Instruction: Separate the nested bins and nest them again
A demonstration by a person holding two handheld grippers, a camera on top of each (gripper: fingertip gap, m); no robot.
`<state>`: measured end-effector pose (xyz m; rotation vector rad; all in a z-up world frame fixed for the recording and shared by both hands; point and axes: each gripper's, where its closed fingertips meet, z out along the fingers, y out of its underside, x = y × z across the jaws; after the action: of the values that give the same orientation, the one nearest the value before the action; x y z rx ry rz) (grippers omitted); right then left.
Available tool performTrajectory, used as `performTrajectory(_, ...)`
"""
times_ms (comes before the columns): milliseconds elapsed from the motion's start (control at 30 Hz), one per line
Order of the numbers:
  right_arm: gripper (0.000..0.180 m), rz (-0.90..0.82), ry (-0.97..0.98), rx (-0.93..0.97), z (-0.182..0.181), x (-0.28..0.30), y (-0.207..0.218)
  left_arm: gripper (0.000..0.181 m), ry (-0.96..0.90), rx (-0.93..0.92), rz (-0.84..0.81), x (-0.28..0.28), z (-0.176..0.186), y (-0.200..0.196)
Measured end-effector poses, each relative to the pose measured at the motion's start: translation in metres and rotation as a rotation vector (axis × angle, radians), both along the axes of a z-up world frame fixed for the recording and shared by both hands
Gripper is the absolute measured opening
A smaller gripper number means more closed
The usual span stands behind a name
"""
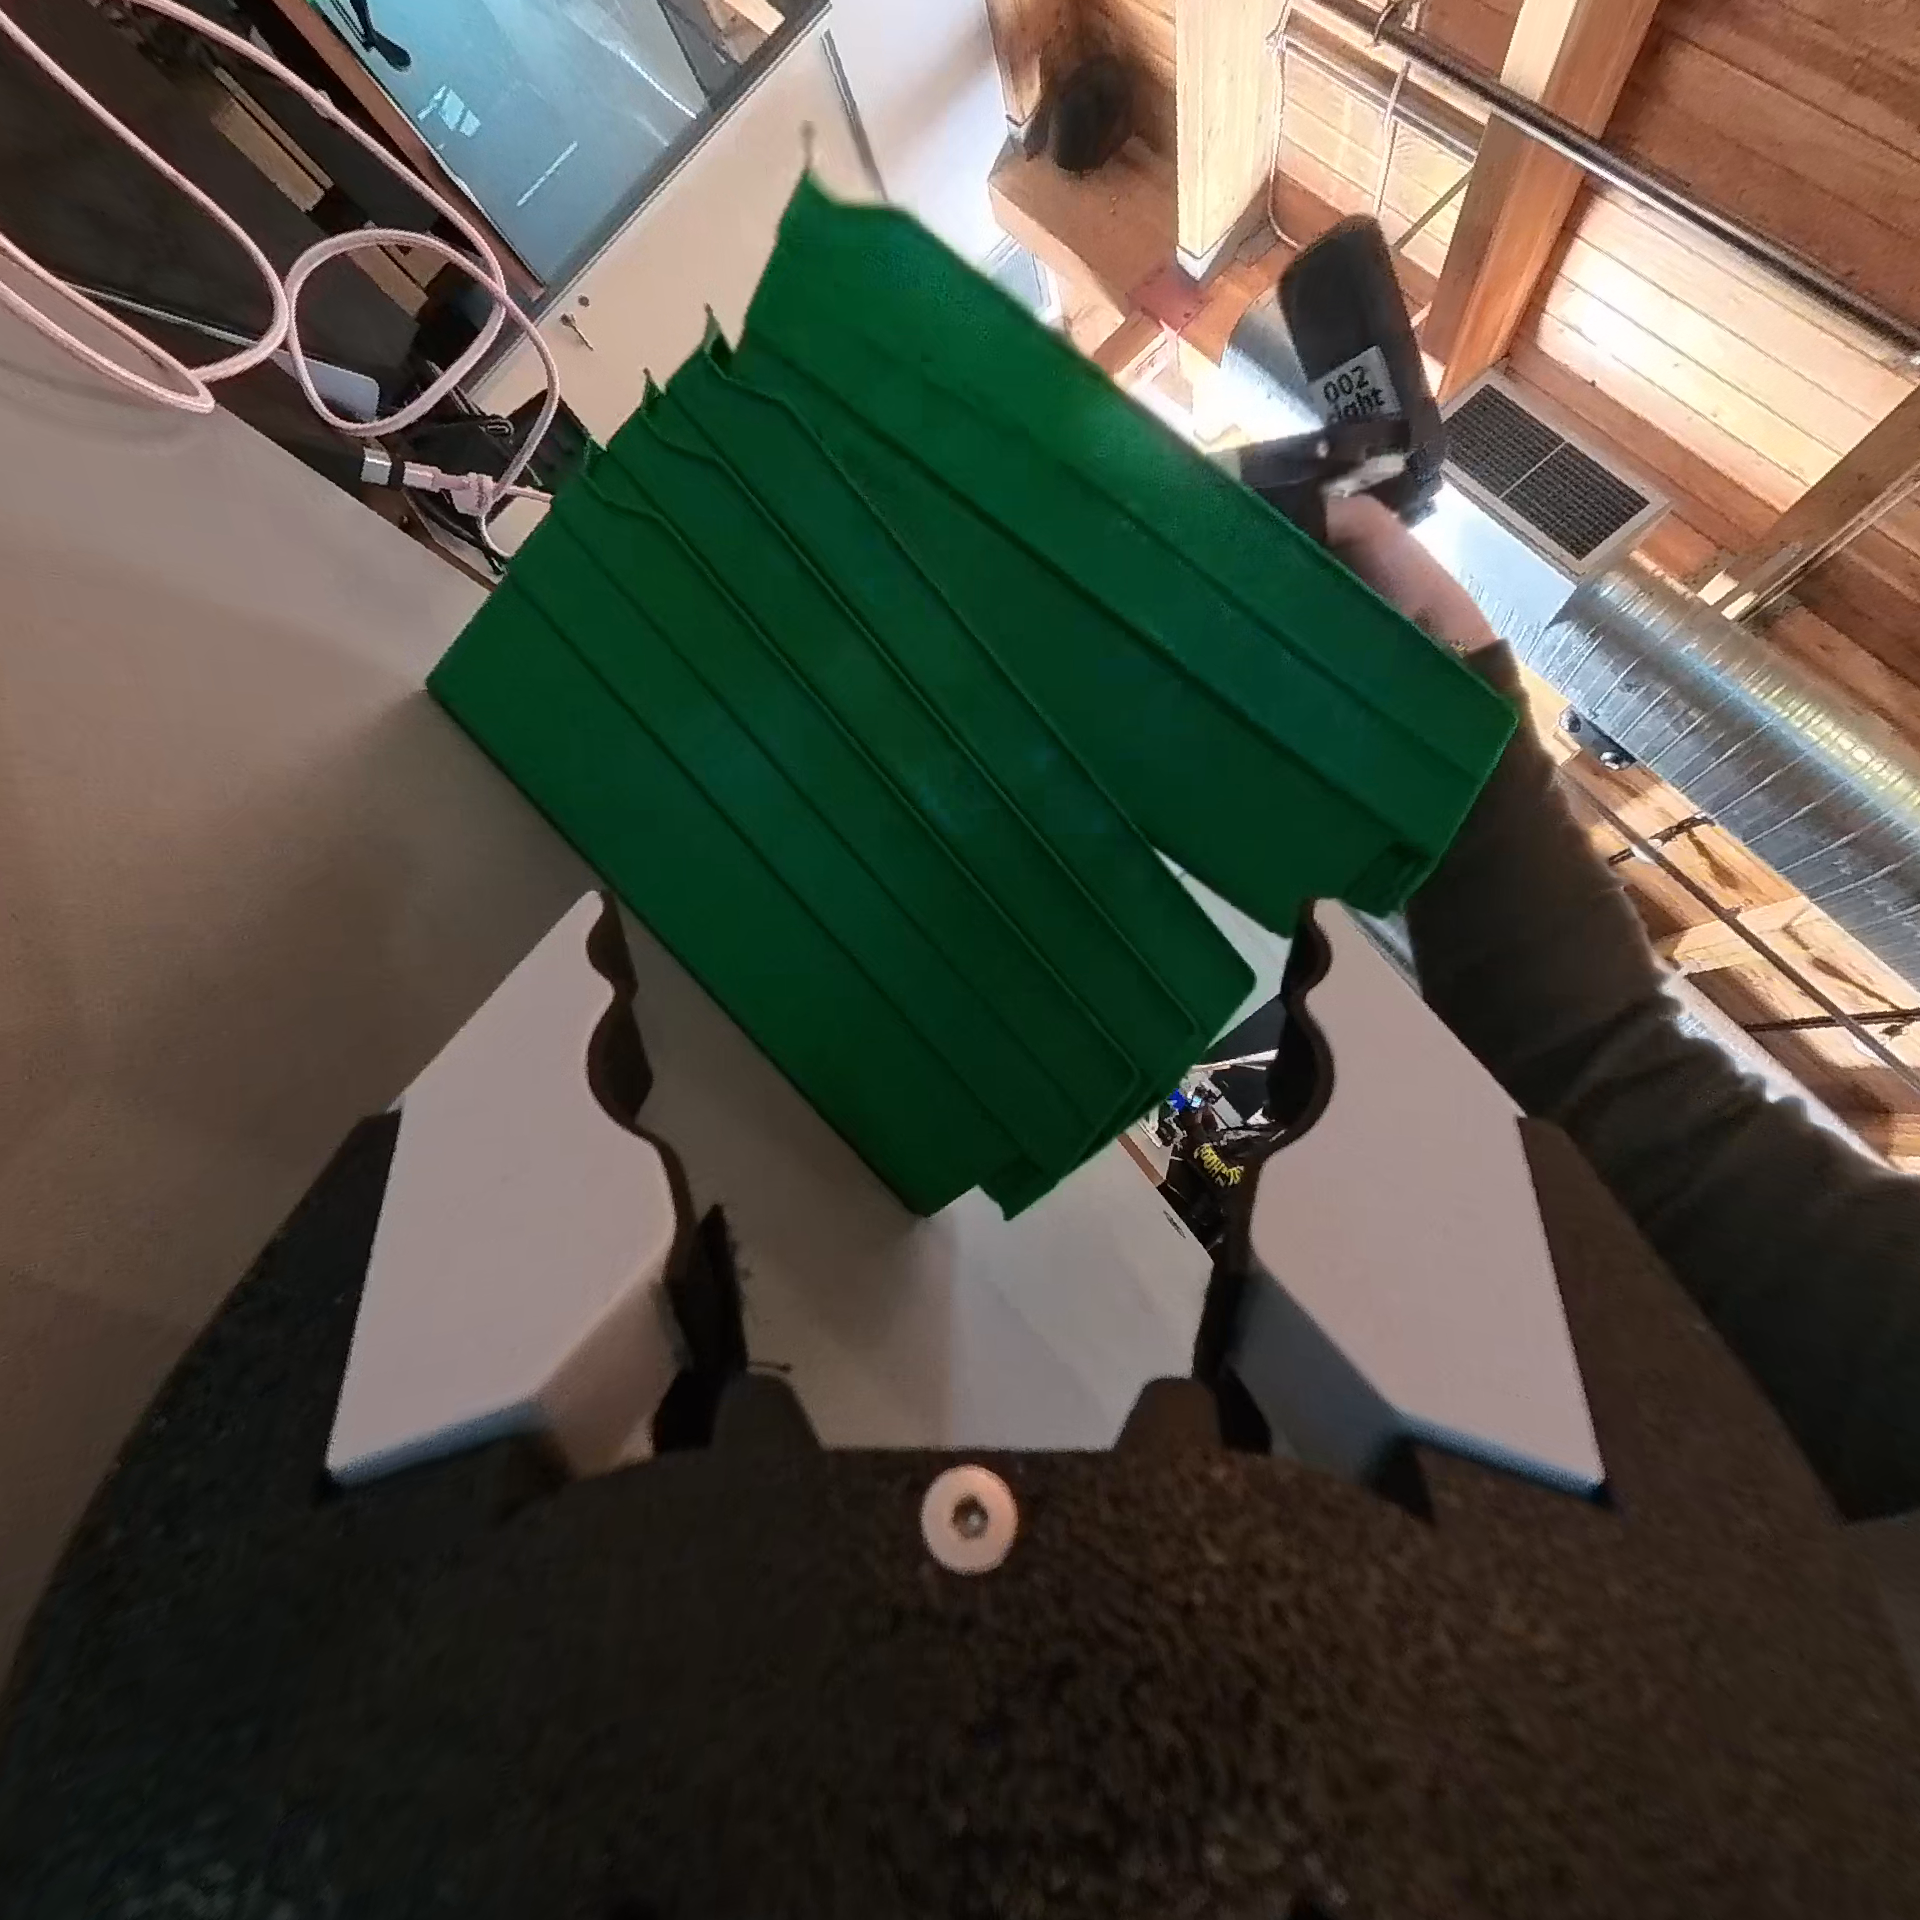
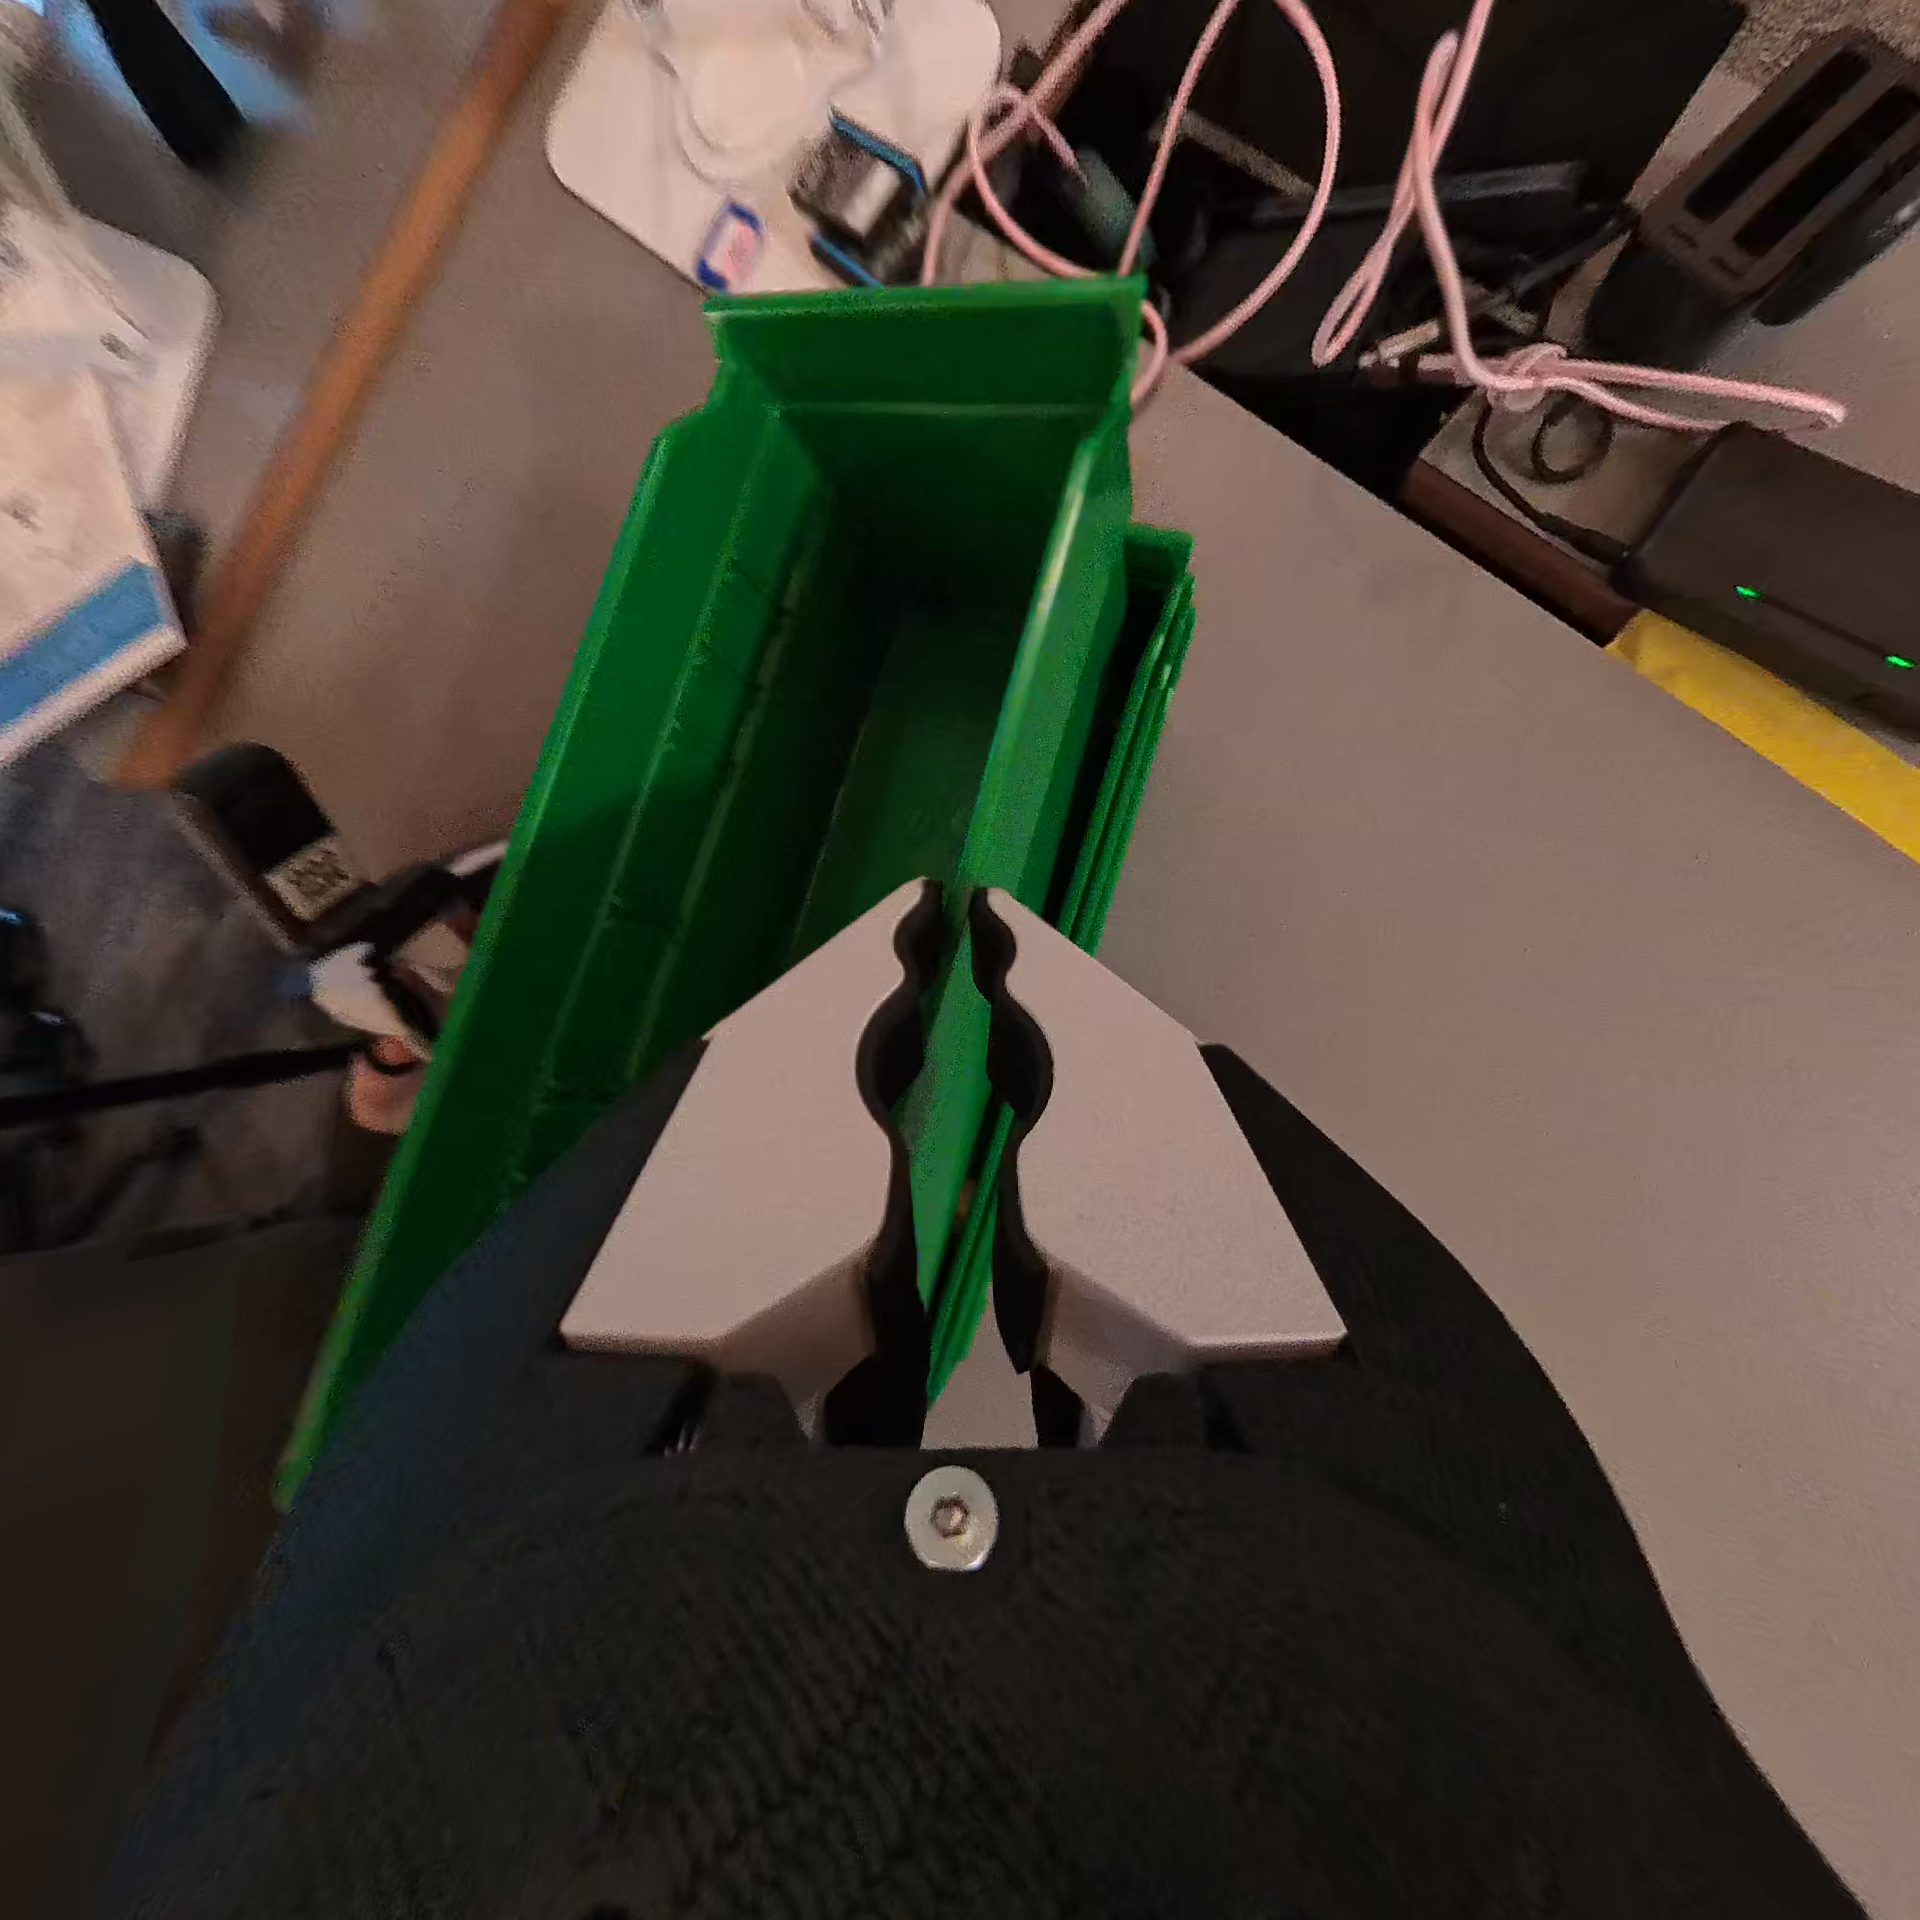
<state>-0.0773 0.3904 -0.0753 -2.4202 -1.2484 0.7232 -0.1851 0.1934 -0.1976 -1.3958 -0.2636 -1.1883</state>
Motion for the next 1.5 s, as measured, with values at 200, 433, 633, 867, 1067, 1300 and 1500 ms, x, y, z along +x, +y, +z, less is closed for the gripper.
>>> performTrajectory(200, 0.002, -0.045, 0.106, 0.001, 0.047, 0.026, 0.009, 0.122, -0.003, 0.001, -0.009, 0.001, 0.0, 0.0)
performTrajectory(433, 0.002, -0.224, 0.119, 0.131, 0.079, 0.131, 0.036, 0.122, -0.002, -0.002, -0.009, 0.002, -0.001, 0.0)
performTrajectory(633, 0.002, -0.494, 0.083, 0.168, 0.044, 0.266, 0.065, 0.122, 0.011, -0.011, -0.003, 0.003, -0.003, 0.002)
performTrajectory(867, 0.003, -0.74, 0.075, -0.026, -0.075, 0.386, 0.073, 0.127, 0.066, 0.008, -0.016, 0.01, -0.001, 0.001)
performTrajectory(1067, 0.002, -0.855, -0.039, -0.026, -0.14, 0.446, 0.074, 0.127, 0.038, 0.018, -0.012, 0.008, 0.001, 0.0)
performTrajectory(1300, 0.082, -0.911, -0.041, 0.062, -0.128, 0.451, 0.087, 0.128, 0.019, 0.011, -0.025, 0.011, 0.0, 0.001)
performTrajectory(1500, 0.113, -0.659, 0.073, 0.334, -0.025, 0.333, 0.087, 0.128, 0.016, 0.014, -0.023, 0.01, 0.0, 0.001)
